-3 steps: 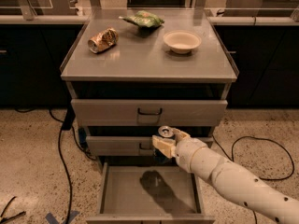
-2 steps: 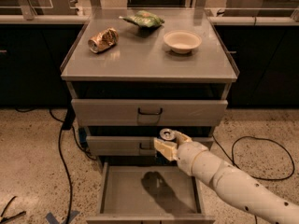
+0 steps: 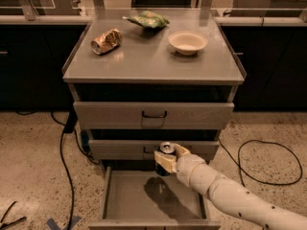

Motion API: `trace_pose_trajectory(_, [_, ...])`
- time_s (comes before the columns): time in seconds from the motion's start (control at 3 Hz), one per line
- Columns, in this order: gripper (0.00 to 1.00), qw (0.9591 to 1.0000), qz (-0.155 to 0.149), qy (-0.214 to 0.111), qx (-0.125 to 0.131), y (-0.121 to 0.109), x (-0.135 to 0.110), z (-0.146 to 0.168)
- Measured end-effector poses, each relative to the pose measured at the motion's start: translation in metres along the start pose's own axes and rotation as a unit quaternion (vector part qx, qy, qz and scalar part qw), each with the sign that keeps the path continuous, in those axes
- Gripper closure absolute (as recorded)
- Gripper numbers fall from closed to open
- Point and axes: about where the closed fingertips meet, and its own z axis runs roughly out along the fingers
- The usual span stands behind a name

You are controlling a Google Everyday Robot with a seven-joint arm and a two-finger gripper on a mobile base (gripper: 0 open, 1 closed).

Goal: Place pepsi can into bottom drawer

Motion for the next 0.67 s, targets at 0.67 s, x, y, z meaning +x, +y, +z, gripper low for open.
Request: trace_pose_trajectory(0.67, [1.00,0.9998,0.013,0.013,-0.006,0.004,0.093,0.056])
